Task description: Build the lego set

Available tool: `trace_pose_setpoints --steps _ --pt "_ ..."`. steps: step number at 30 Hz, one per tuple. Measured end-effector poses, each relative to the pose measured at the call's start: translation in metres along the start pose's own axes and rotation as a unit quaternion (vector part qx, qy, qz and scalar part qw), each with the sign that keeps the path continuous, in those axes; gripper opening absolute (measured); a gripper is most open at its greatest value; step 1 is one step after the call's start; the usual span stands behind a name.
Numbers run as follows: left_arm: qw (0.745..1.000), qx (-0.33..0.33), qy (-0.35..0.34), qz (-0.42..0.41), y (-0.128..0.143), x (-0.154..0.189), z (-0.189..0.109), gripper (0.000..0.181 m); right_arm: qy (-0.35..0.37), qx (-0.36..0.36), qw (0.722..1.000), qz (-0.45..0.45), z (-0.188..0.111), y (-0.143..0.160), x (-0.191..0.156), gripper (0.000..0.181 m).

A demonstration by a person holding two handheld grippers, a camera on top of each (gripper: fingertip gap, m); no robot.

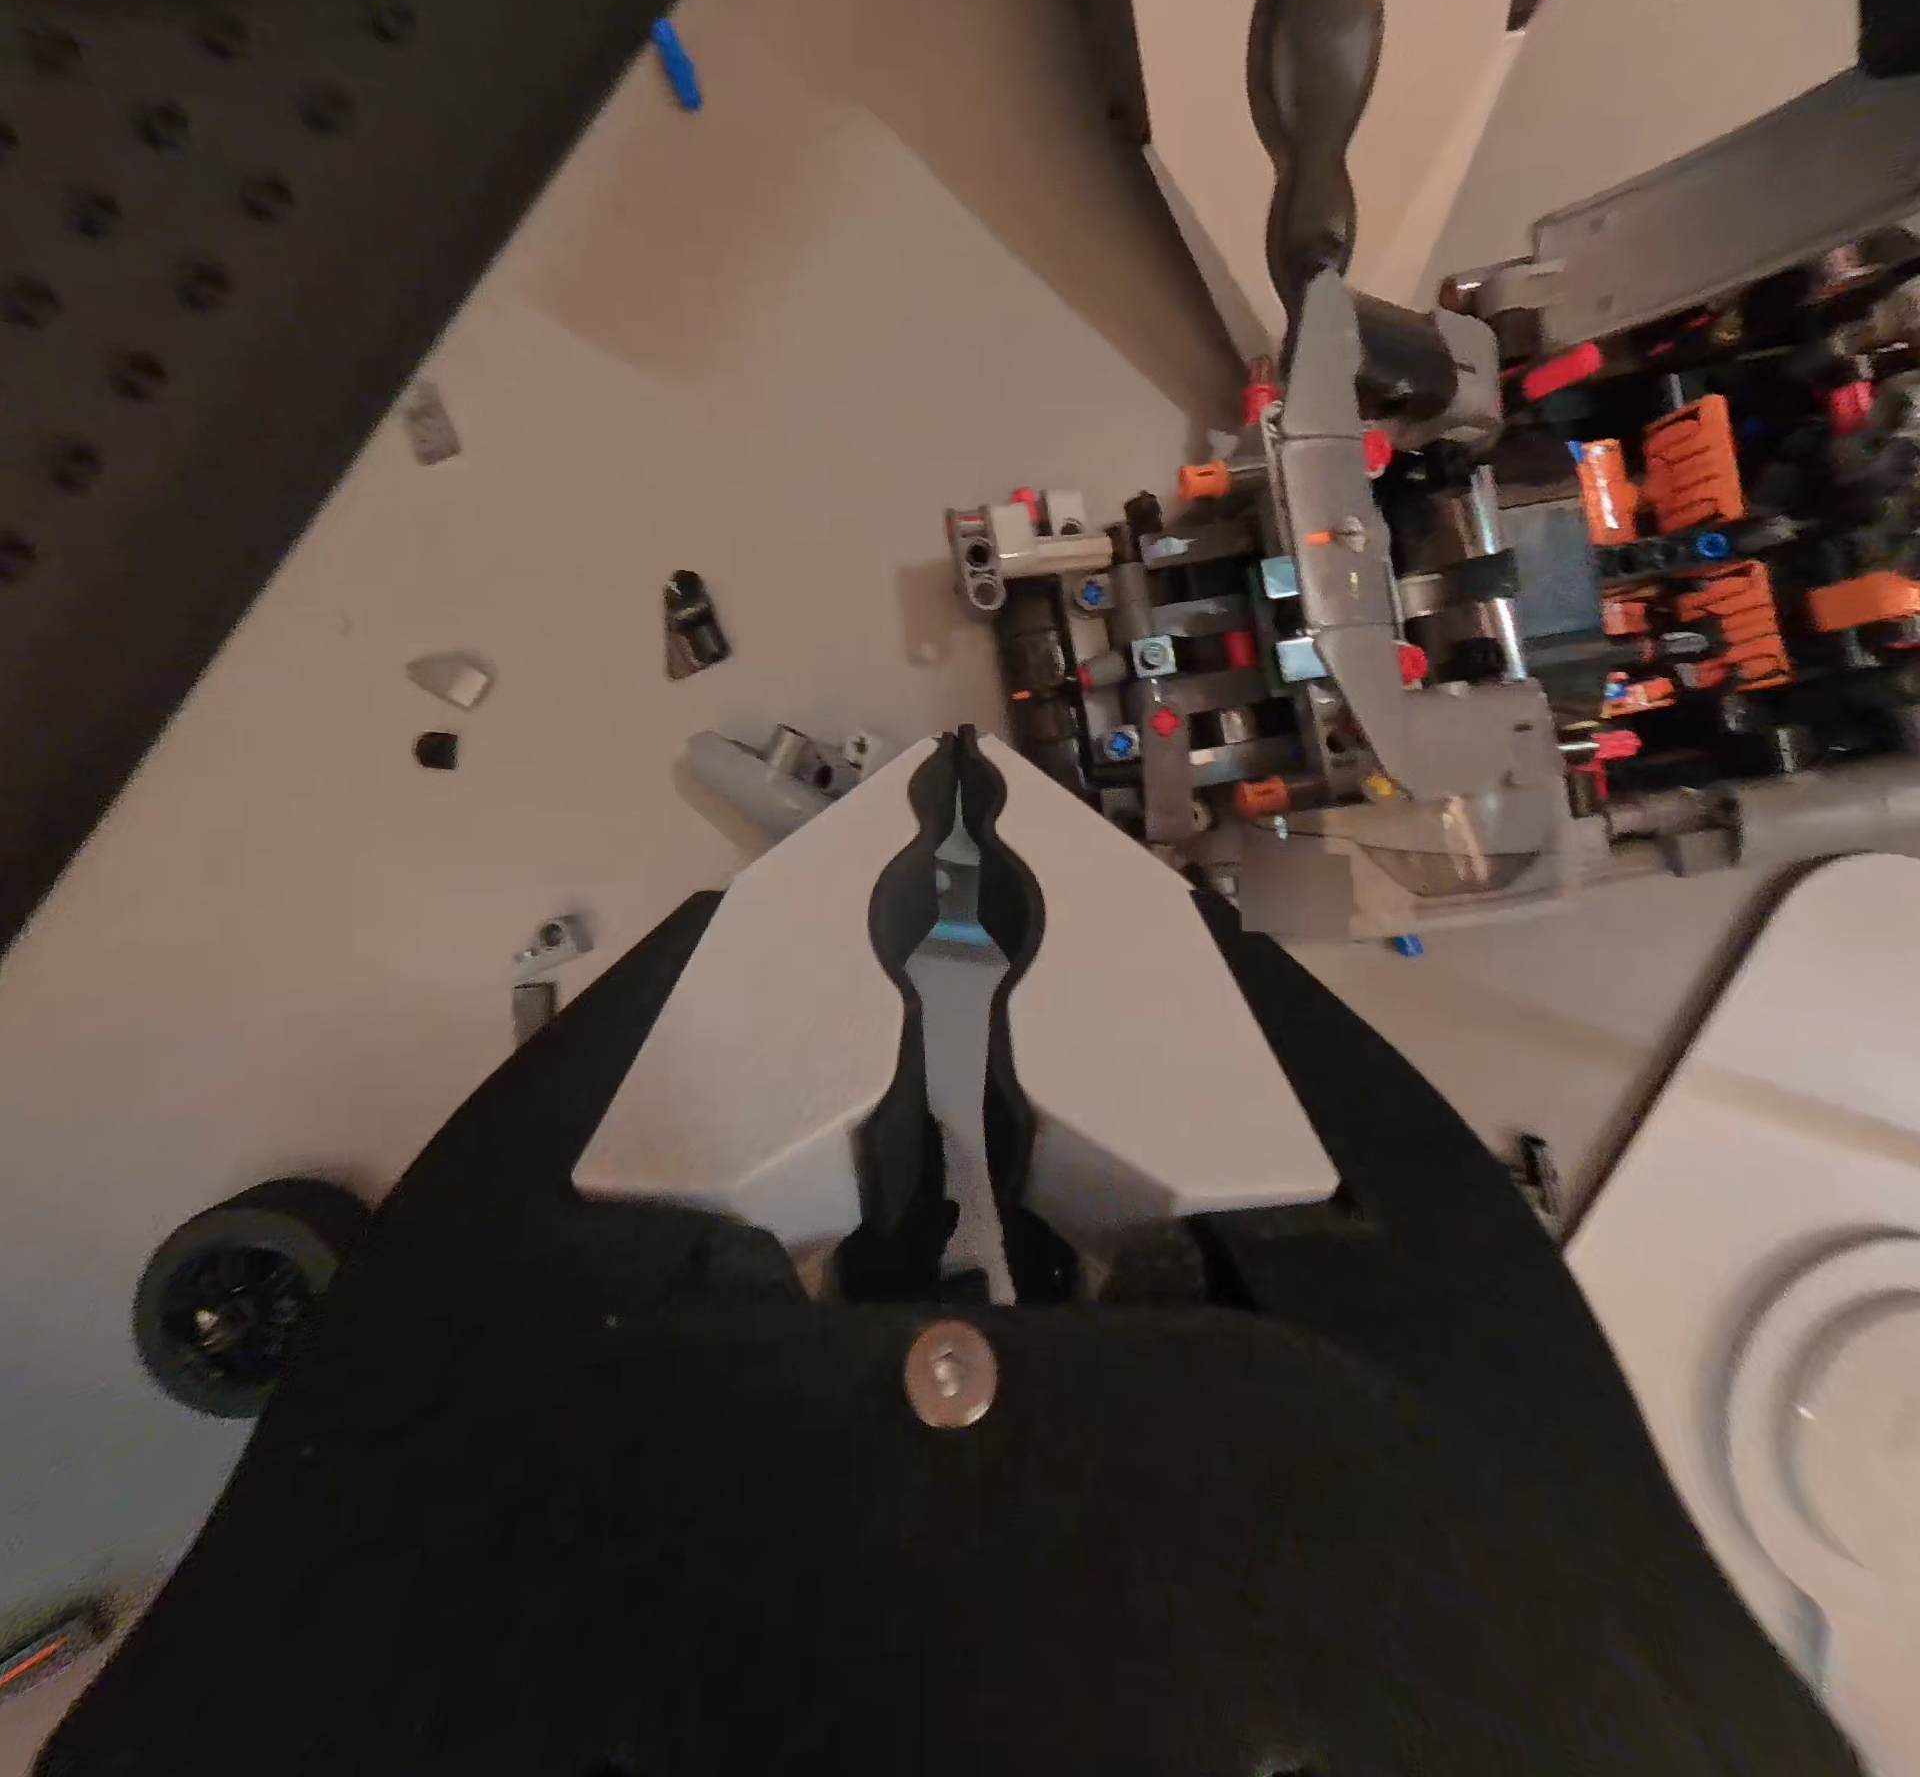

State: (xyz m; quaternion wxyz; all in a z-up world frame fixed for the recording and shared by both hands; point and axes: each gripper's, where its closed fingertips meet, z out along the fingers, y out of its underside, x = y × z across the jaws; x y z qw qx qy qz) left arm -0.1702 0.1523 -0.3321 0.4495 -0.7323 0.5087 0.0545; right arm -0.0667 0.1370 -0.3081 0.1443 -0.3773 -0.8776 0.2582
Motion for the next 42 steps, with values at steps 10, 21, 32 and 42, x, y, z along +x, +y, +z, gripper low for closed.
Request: trace_pose_setpoints --steps 10,21,32,42 --pt "1.000 0.000 0.003 0.002 0.000 0.001 0.000 0.000 0.078 0.057 0.995 0.019 -0.029 -0.012 0.030 0.020" --pt "1.000 0.001 0.002 0.002 0.000 0.001 -0.001 0.000 0.029 0.033 0.999 -0.002 -0.013 -0.010 0.010 0.002" --pt "0.998 0.056 -0.011 0.025 -0.020 -0.003 -0.028 0.007 0.064 0.098 0.993 0.003 -0.057 -0.033 0.019 0.001" --pt "0.970 0.122 -0.210 -0.020 -0.060 -0.094 -0.112 0.021 0.220 0.126 0.967 0.019 -0.098 -0.030 0.066 0.015"
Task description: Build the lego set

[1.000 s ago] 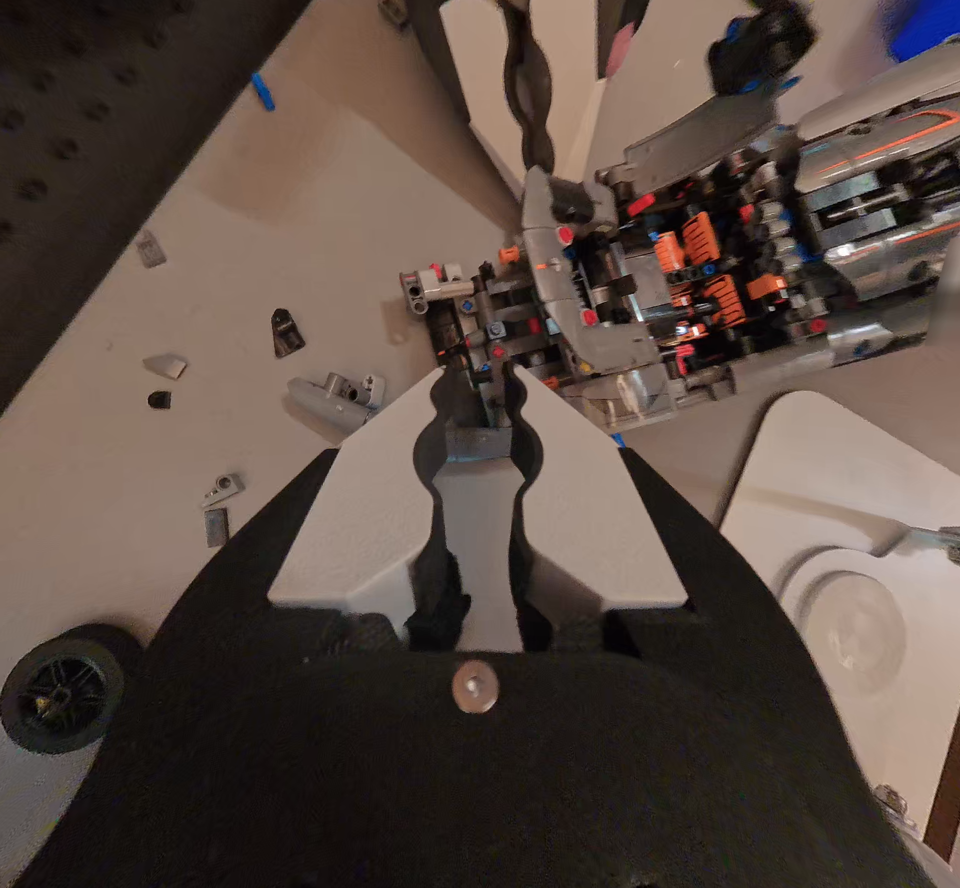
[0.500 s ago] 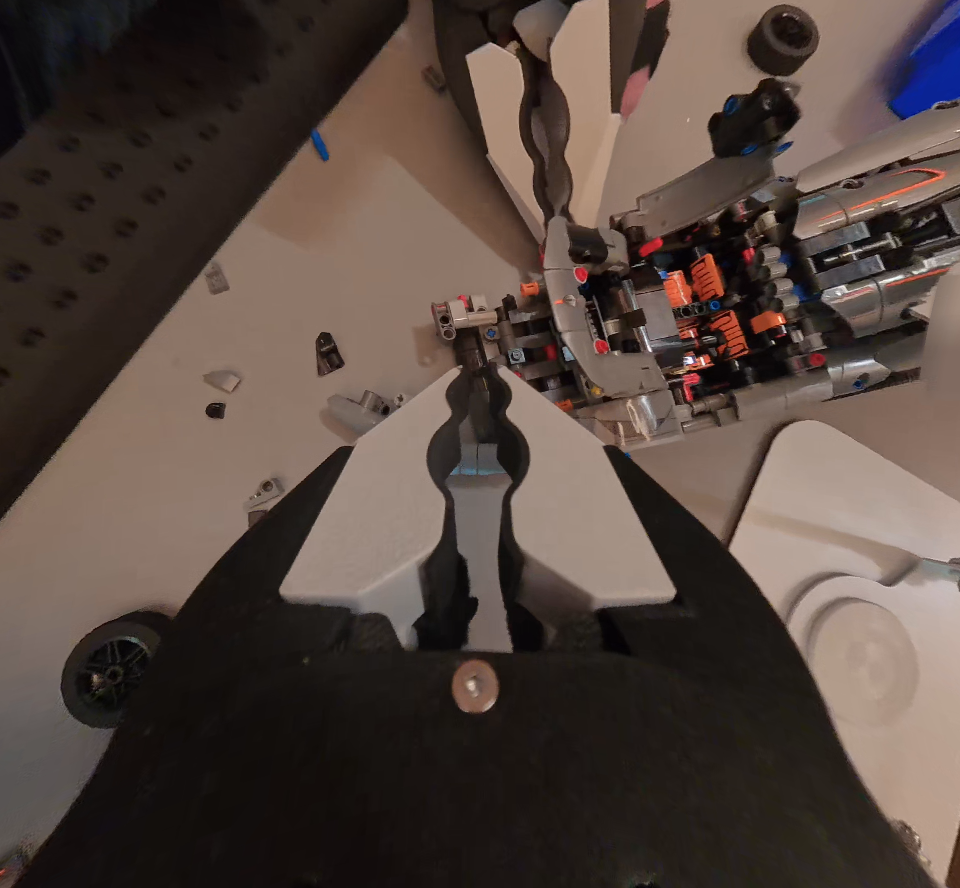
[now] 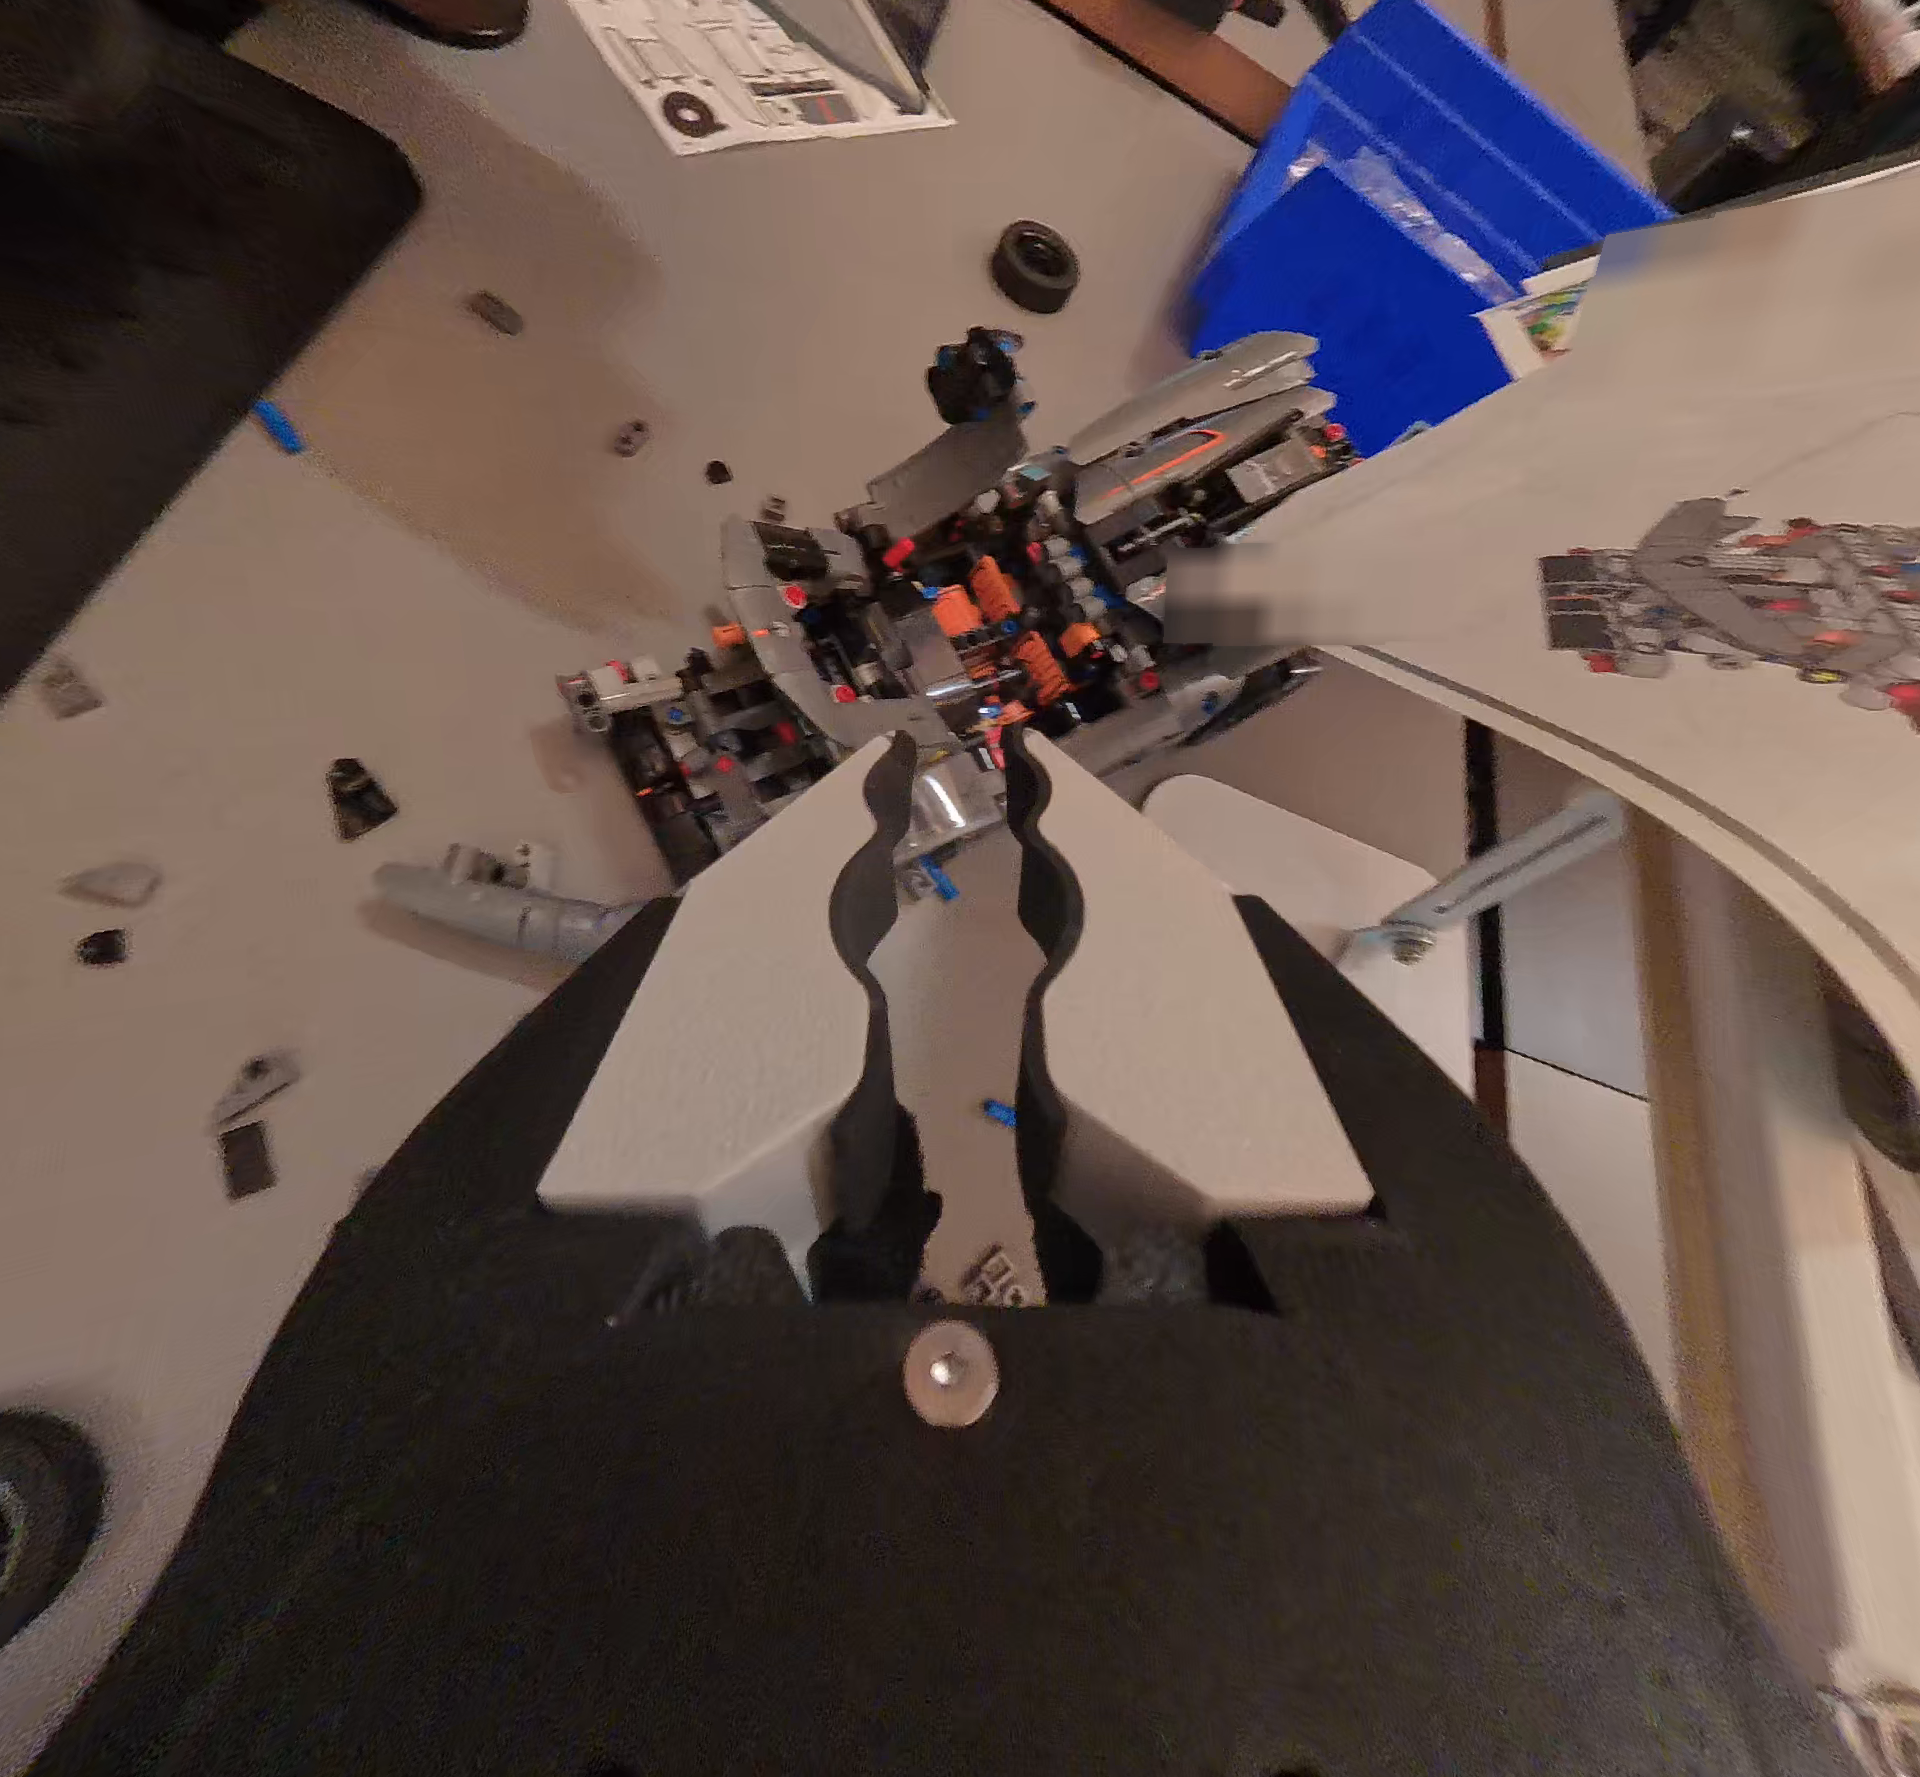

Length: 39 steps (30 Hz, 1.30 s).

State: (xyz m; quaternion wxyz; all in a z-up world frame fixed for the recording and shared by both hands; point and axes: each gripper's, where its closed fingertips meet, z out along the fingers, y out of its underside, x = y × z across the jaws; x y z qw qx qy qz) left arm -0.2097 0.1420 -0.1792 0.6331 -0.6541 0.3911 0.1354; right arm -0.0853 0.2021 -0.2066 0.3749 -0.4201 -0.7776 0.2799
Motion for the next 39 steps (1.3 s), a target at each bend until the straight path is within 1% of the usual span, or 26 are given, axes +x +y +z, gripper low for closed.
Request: trace_pose_setpoints --steps 2,5,6,8,10,12,13,14,16,18,19,21,23,28,32,39 --pt "1.000 0.023 -0.014 -0.005 -0.020 -0.013 0.008 0.037 0.032 0.001 0.999 -0.006 0.000 0.001 0.009 0.015" --pt "1.000 -0.005 -0.008 0.003 -0.034 -0.020 0.043 0.063 0.052 -0.003 0.999 0.006 0.001 0.005 0.015 0.015" --pt "1.000 -0.018 -0.009 0.013 -0.036 -0.021 0.056 0.066 0.069 -0.009 0.998 0.008 0.002 0.009 0.021 0.011" --pt "0.999 -0.034 -0.005 0.031 -0.043 -0.020 0.082 0.071 0.083 -0.026 0.996 0.012 0.007 0.018 0.024 0.011" --pt "0.999 -0.028 0.005 0.020 -0.055 -0.019 0.102 0.069 0.117 -0.041 0.992 0.017 0.010 0.026 0.033 0.009" --pt "0.999 -0.036 0.021 0.001 -0.061 -0.014 0.123 0.074 0.138 -0.040 0.989 0.030 0.009 0.028 0.040 0.010" --pt "0.999 -0.045 0.022 0.005 -0.062 -0.012 0.132 0.074 0.158 -0.035 0.986 0.033 0.006 0.028 0.046 0.008" --pt "0.998 -0.057 0.017 0.016 -0.062 -0.013 0.141 0.073 0.179 -0.031 0.983 0.034 0.002 0.029 0.052 0.007" --pt "0.996 -0.079 0.005 0.028 -0.058 -0.014 0.154 0.070 0.198 -0.032 0.979 0.037 -0.001 0.031 0.059 0.008" --pt "0.993 -0.112 -0.013 0.041 -0.043 -0.020 0.163 0.068 0.206 -0.030 0.978 0.035 -0.003 0.030 0.061 0.008" --pt "0.992 -0.118 -0.015 0.038 -0.036 -0.021 0.166 0.065 0.207 -0.031 0.977 0.032 -0.003 0.030 0.060 0.009" --pt "0.993 -0.121 -0.009 0.015 -0.025 -0.020 0.166 0.052 0.214 -0.037 0.976 0.022 -0.001 0.030 0.060 0.008" --pt "0.992 -0.127 -0.012 0.011 -0.014 -0.021 0.164 0.045 0.212 -0.043 0.976 0.011 0.002 0.031 0.058 0.008" --pt "0.993 -0.119 -0.006 0.000 -0.006 -0.023 0.158 0.027 0.214 -0.055 0.975 -0.002 0.009 0.034 0.054 0.008" --pt "0.992 -0.127 -0.012 0.016 0.004 -0.025 0.156 0.018 0.216 -0.057 0.975 -0.002 0.009 0.036 0.055 0.009" --pt "0.992 -0.123 -0.020 0.014 0.009 -0.033 0.150 0.008 0.209 -0.061 0.976 -0.002 0.012 0.038 0.052 0.009"
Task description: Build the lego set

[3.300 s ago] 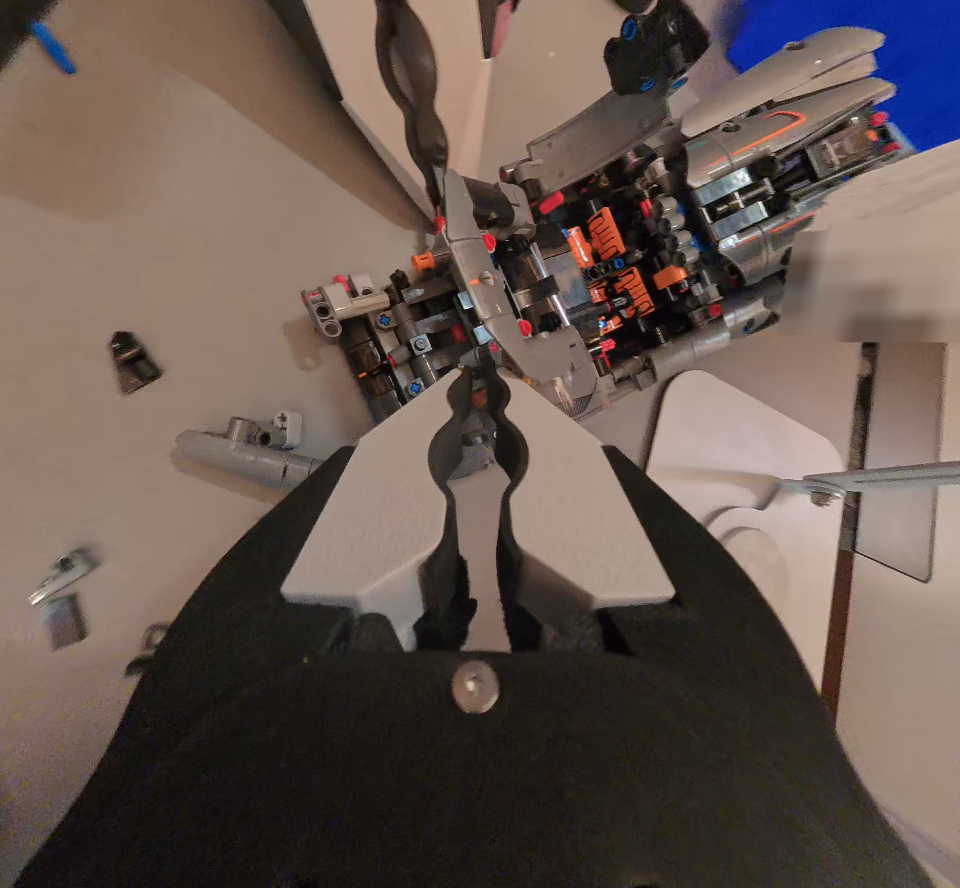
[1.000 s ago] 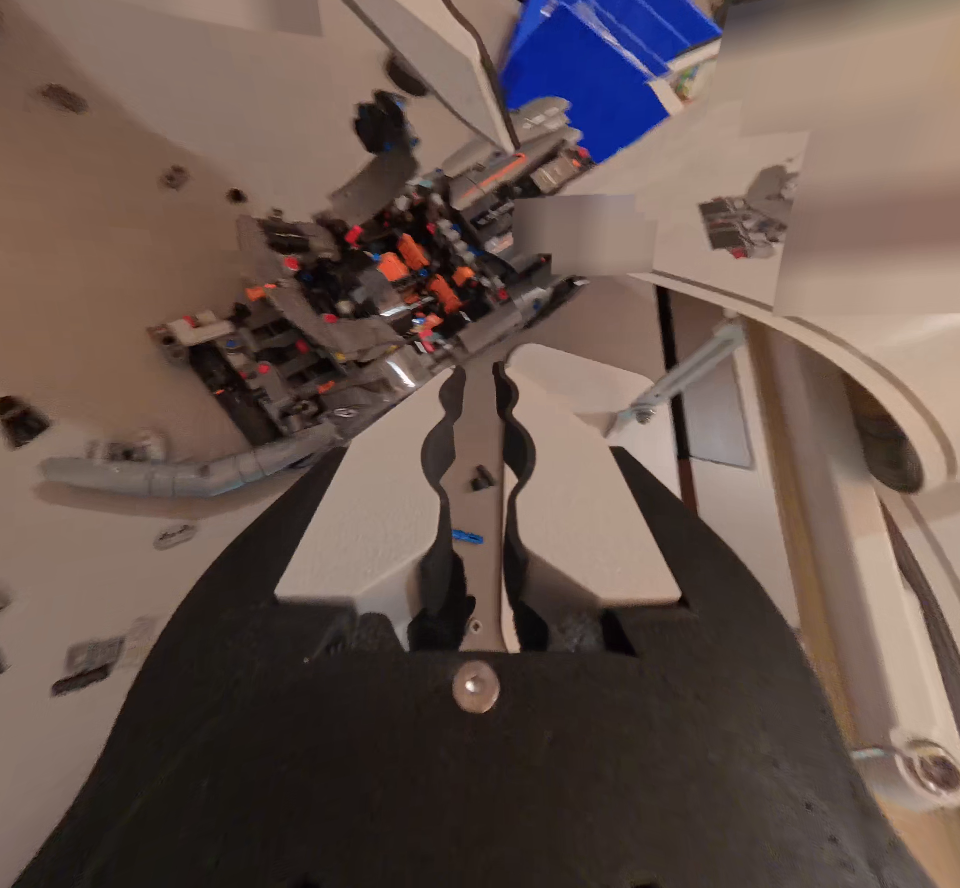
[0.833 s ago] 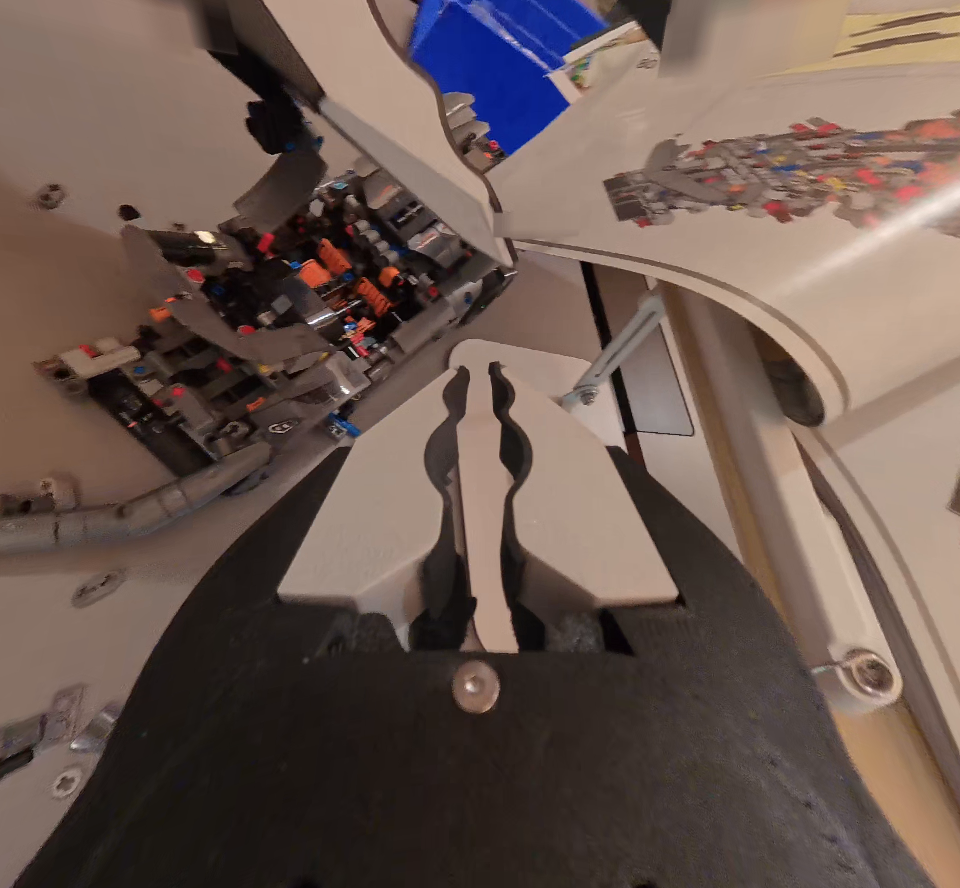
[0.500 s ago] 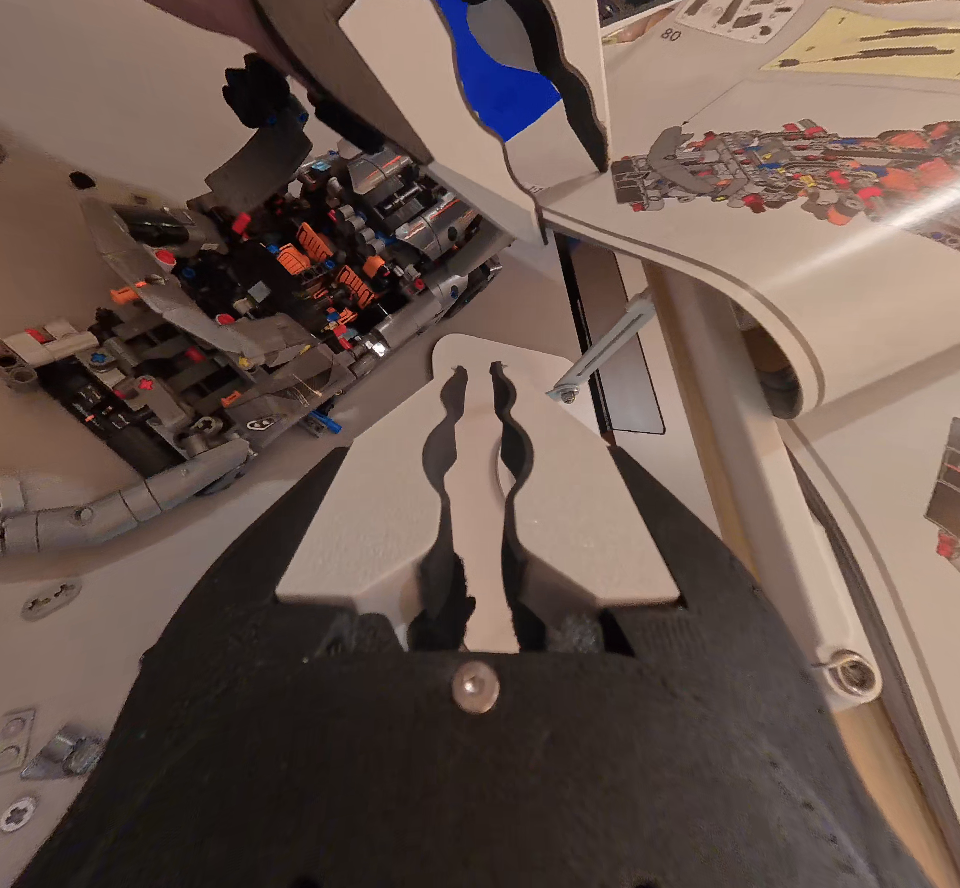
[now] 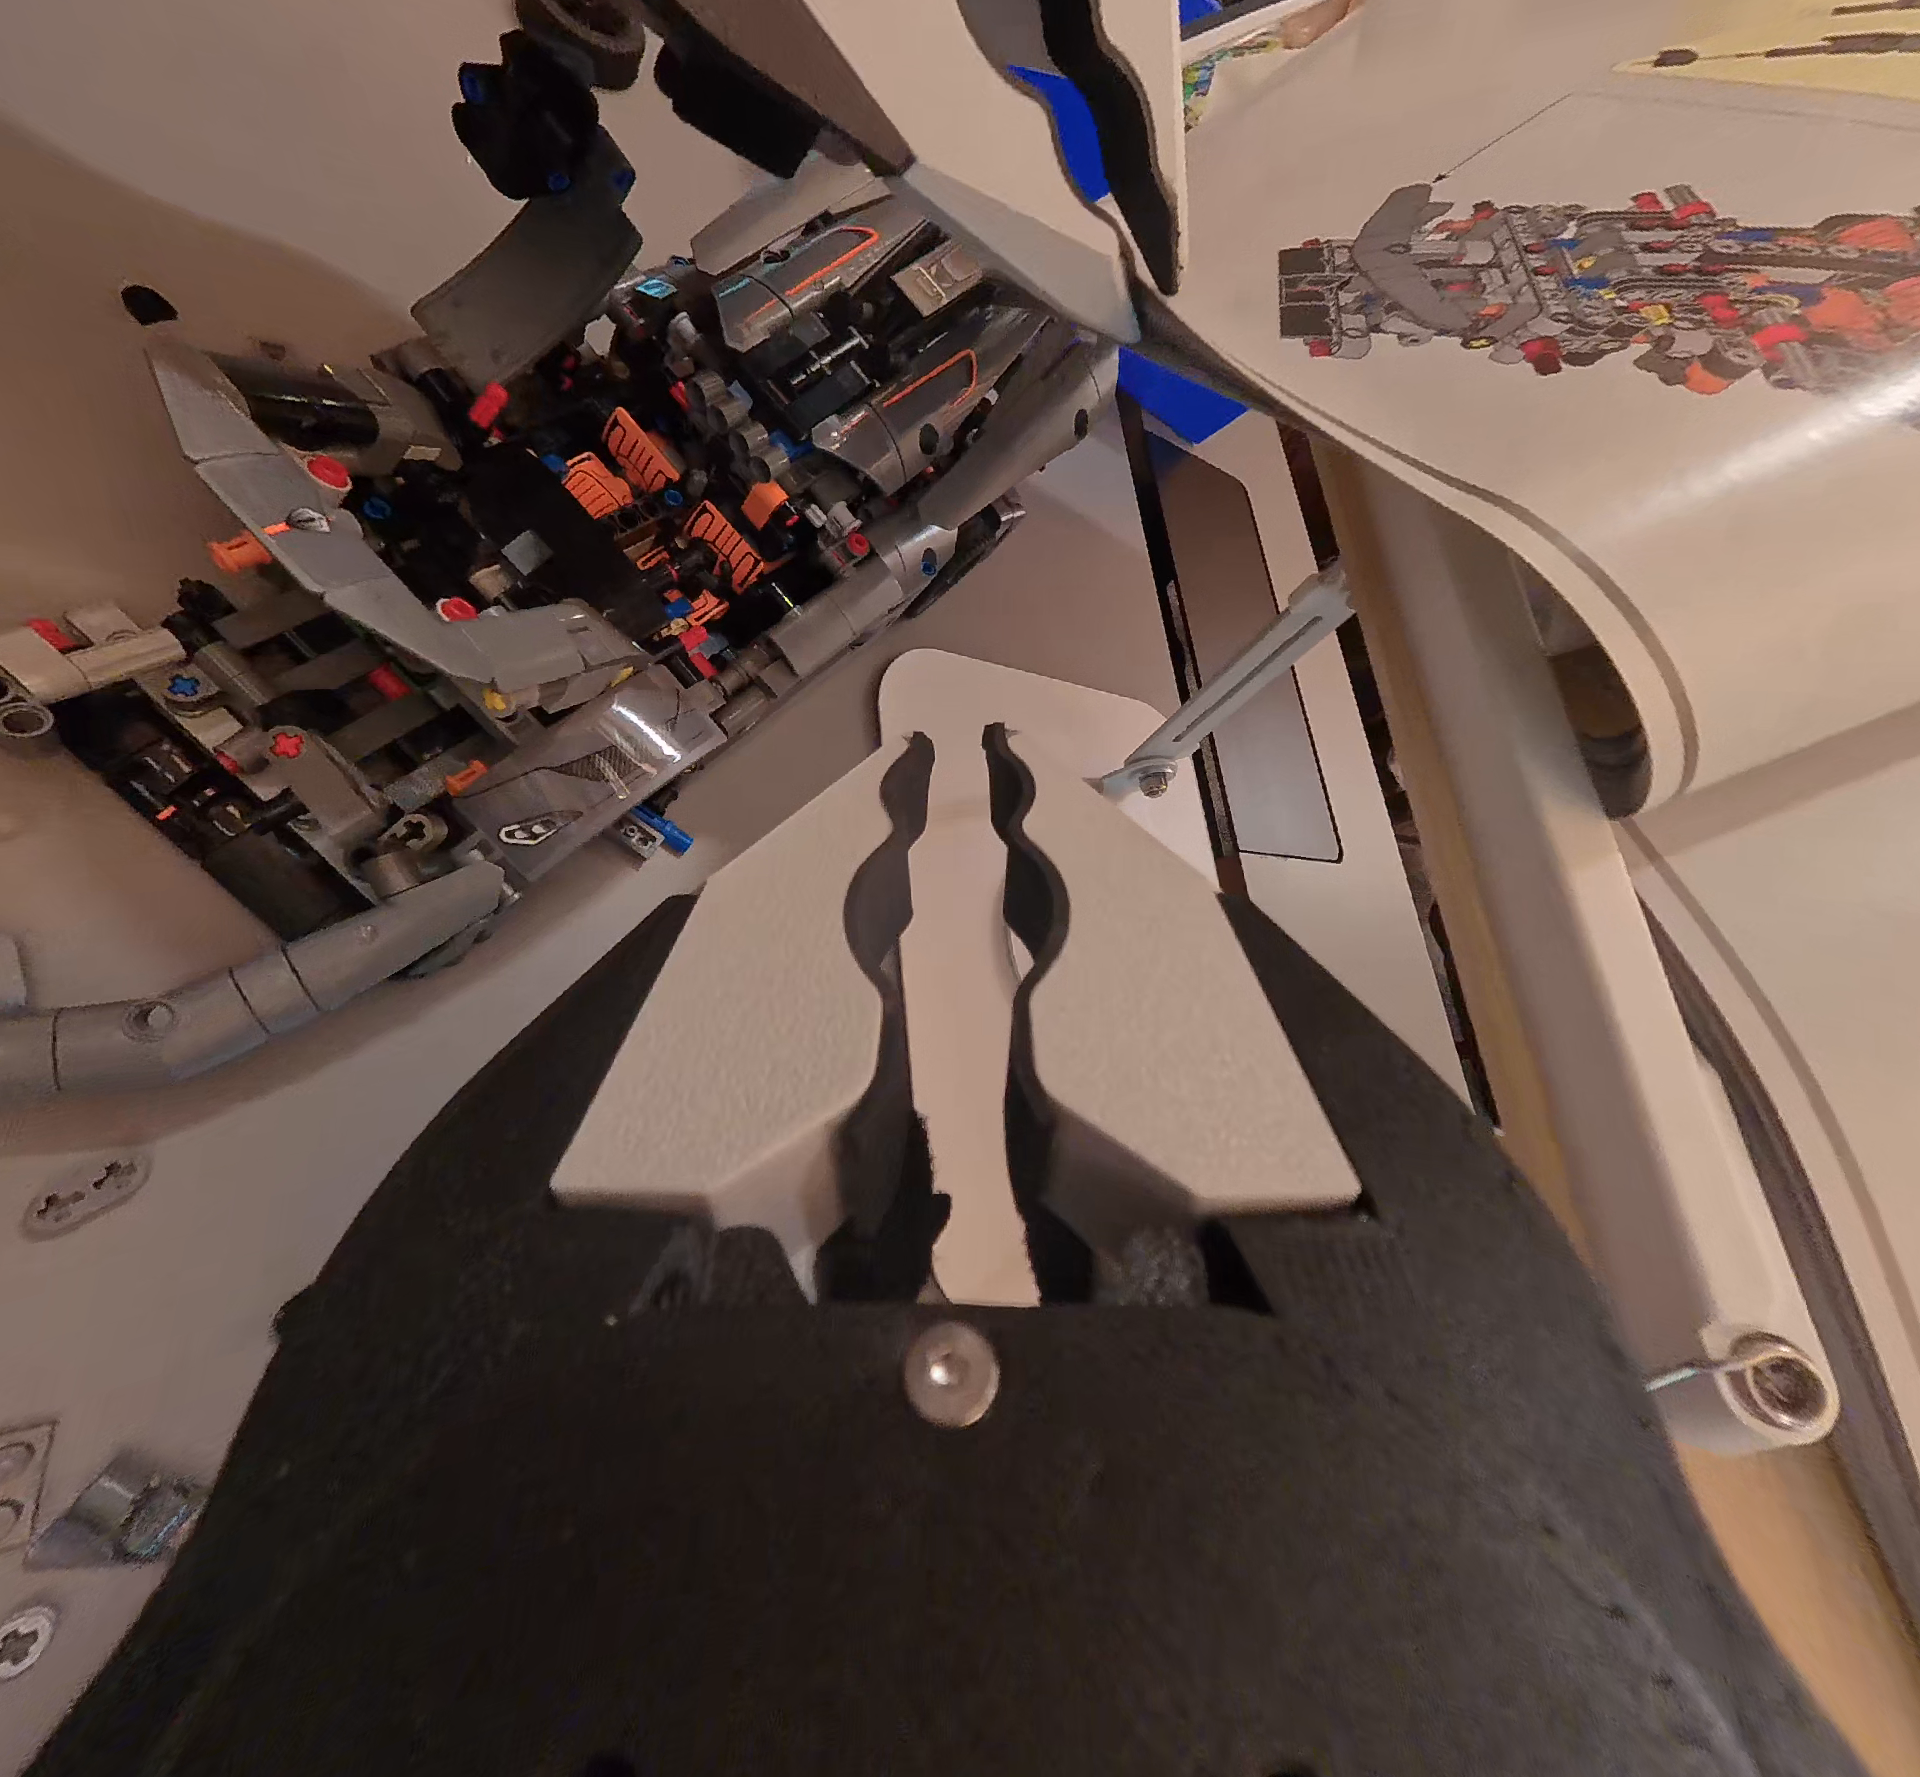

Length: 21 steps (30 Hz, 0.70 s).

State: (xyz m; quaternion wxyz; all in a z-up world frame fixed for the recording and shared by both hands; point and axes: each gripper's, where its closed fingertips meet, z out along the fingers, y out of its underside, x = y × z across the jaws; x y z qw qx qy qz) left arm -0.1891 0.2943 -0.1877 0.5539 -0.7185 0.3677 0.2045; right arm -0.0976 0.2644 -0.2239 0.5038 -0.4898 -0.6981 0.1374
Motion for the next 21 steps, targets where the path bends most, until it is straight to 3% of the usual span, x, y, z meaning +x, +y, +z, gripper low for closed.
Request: trace_pose_setpoints --steps 21 --pt "1.000 0.009 0.025 -0.002 0.0027 0.0000 -0.0028 0.006 -0.003 -0.008 1.000 -0.006 0.0054 0.0045 -0.0054 0.012"
